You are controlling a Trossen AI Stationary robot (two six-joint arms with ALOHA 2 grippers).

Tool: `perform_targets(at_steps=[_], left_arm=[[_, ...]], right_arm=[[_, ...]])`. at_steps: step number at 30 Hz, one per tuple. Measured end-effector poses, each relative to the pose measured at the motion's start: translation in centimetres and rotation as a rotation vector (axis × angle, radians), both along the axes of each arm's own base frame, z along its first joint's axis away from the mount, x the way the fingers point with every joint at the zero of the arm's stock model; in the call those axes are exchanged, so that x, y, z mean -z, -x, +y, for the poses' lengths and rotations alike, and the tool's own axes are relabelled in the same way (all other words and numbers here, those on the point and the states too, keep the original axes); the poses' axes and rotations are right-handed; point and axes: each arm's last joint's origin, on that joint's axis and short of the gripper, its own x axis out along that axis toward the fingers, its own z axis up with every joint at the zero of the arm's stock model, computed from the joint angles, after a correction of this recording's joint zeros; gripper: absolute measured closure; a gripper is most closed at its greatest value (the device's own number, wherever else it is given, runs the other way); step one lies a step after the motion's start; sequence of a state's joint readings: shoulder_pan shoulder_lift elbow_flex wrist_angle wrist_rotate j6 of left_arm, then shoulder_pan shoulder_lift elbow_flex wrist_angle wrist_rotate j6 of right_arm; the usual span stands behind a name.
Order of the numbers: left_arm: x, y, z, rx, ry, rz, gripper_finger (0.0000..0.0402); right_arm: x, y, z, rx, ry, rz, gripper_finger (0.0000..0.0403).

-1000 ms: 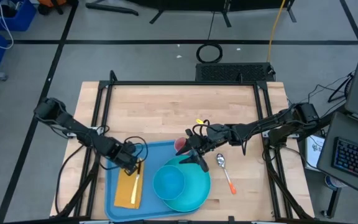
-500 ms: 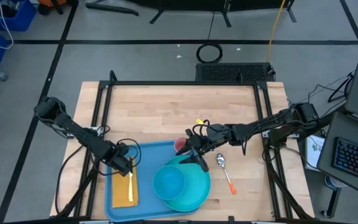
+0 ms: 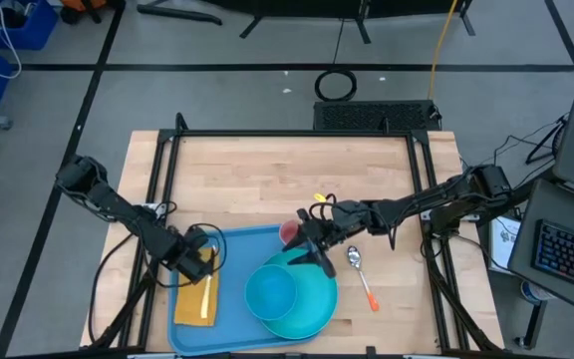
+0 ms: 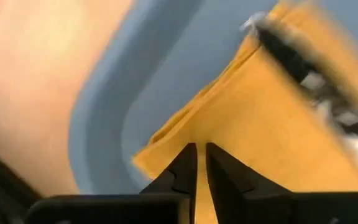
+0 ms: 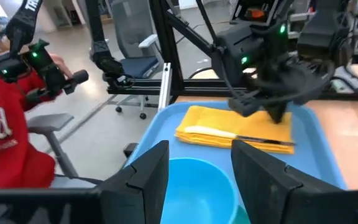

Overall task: Set up tray
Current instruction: Adjust the yellow table napkin on the blue tray, then adjust the green plate on the blue tray

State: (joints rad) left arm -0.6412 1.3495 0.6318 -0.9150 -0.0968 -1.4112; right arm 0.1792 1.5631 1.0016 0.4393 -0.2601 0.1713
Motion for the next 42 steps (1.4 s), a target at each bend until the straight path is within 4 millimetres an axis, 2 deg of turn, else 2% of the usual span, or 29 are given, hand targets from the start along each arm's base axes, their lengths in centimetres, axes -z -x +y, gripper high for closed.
perform_targets(at_steps=[11,18,22,29,36,42], left_arm=[[-4.2,-1.8,-1.9,0.171,-0.207,-0.260,0.0340],[-6.2,-2.1,-3.4,0.230,-0.437,-0.547,0.0339],[-6.7,-2.0,-4.3,0.255,-0.507,-0.684,0.0339],[-7.0,-2.2,-5.2,0.284,-0.530,-0.779,0.0339],[-7.3,-2.5,-5.7,0.313,-0.534,-0.822,0.0339],[-7.5,-2.7,-6.0,0.341,-0.532,-0.838,0.0339]], right_arm=[[-0.1,0.4,1.8,-0.053,-0.033,0.007,0.0238],[0.6,1.1,3.6,-0.078,-0.084,0.125,0.0240],[1.9,1.7,4.2,0.103,-0.100,0.277,0.0268],[4.2,3.5,5.0,0.338,-0.154,0.581,0.0391],[5.6,5.6,6.3,0.508,-0.202,0.785,0.0401],[6.3,7.2,7.0,0.634,-0.203,0.866,0.0402]])
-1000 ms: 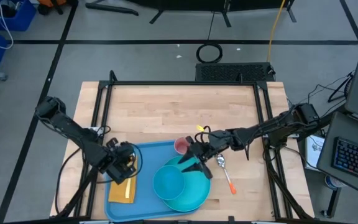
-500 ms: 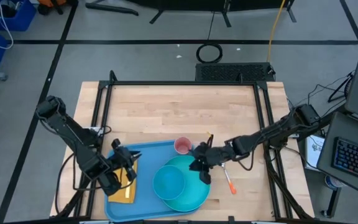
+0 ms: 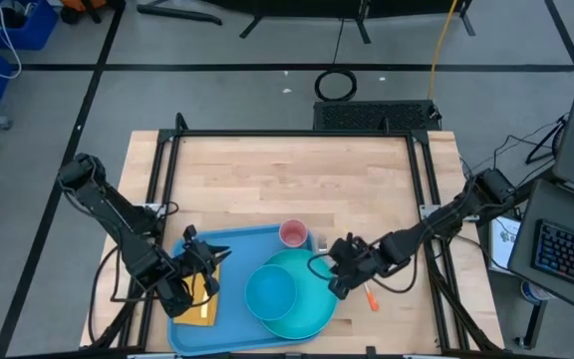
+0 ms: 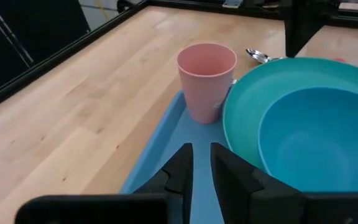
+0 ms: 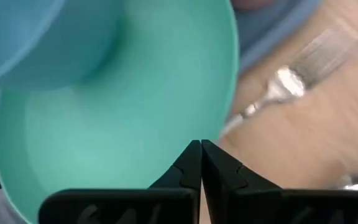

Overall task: Set up tray
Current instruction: Adjust the green plate on the blue tray

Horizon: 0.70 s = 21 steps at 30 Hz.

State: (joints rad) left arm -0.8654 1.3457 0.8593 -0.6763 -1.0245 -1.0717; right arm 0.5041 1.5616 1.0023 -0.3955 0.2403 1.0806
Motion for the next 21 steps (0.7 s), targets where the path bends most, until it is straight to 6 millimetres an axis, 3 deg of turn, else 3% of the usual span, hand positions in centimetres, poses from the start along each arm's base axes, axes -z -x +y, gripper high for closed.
perform_targets(at_steps=[10,21], left_arm=[[-0.1,0.0,0.1,0.008,-0.047,-0.001,0.0339],[-0.1,0.0,0.1,0.011,-0.052,0.001,0.0339]], right_arm=[[0.4,1.7,-0.2,0.128,-0.004,0.141,0.0403],[0.1,0.9,1.2,0.039,-0.166,0.078,0.0403]])
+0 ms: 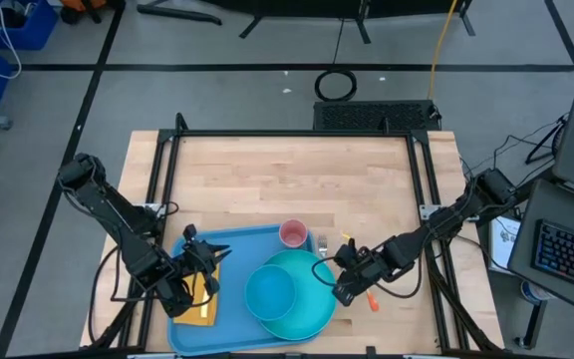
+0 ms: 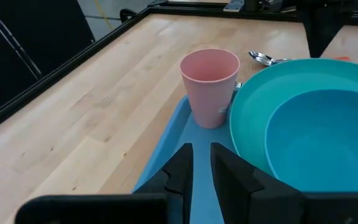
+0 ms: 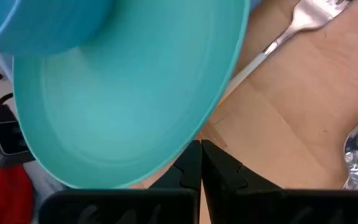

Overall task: Set up tray
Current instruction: Adjust the green plate on the blue tray

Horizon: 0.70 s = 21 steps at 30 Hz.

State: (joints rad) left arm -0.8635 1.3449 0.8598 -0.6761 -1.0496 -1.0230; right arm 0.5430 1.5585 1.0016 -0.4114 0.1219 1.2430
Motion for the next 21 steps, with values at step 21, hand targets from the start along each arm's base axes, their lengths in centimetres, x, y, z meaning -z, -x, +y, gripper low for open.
perform_targets(at_steps=[21], left_arm=[[0.0,0.0,0.0,-0.001,0.002,0.000,0.0339]], right_arm=[[2.4,-3.5,-0.1,-0.092,-0.041,-0.106,0.0403]])
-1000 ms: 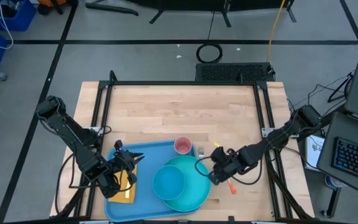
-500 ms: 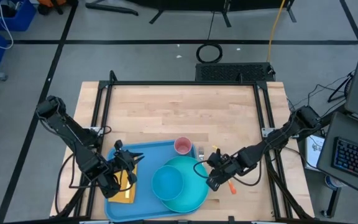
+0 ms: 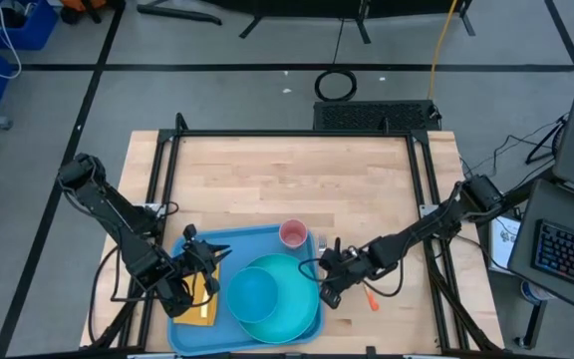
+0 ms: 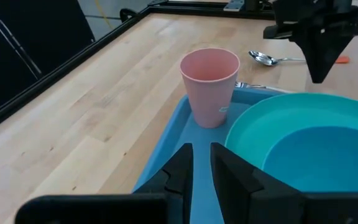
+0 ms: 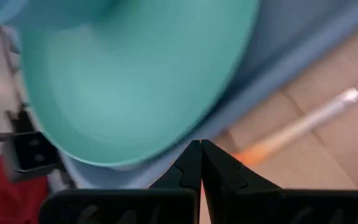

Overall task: Set up tray
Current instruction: Adjust the green plate on the blue tray

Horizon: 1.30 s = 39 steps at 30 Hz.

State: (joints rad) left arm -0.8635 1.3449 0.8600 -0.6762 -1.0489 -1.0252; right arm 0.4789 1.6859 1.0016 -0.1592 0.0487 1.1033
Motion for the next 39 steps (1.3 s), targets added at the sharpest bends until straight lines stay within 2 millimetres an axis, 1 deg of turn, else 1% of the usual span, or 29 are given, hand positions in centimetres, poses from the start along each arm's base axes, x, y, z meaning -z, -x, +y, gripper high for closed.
perform_targets(at_steps=[2,4,6,9,13,24,29,31,39], left_arm=[[0.0,0.0,0.0,0.000,0.000,0.000,0.0339],[0.0,0.0,0.0,0.000,0.000,0.000,0.0339],[0.0,0.0,0.0,0.000,0.000,0.000,0.0339],[0.0,0.0,0.0,0.000,0.000,-0.001,0.0339],[0.0,0.0,0.0,-0.001,-0.003,-0.003,0.0339],[0.0,0.0,0.0,-0.001,-0.007,-0.003,0.0339],[0.0,0.0,0.0,-0.002,-0.007,-0.004,0.0339],[0.0,0.0,0.0,-0.005,-0.012,-0.010,0.0339],[-0.1,0.0,0.0,-0.009,-0.019,-0.016,0.0339]], right_arm=[[-0.2,-0.2,0.1,-0.010,-0.007,-0.030,0.0403],[0.1,-0.3,0.1,-0.006,-0.004,-0.021,0.0403],[0.8,-0.4,0.1,-0.002,-0.010,0.010,0.0403],[2.3,-1.1,0.2,-0.019,-0.049,0.033,0.0403],[3.0,-2.1,0.3,-0.052,-0.083,-0.015,0.0403],[2.9,-2.6,0.1,-0.066,-0.087,-0.065,0.0403],[2.3,-3.4,-0.1,-0.073,-0.072,-0.176,0.0403],[2.2,-3.6,-0.4,-0.076,-0.068,-0.193,0.0403],[2.9,-4.4,-1.1,-0.085,-0.036,-0.217,0.0403]])
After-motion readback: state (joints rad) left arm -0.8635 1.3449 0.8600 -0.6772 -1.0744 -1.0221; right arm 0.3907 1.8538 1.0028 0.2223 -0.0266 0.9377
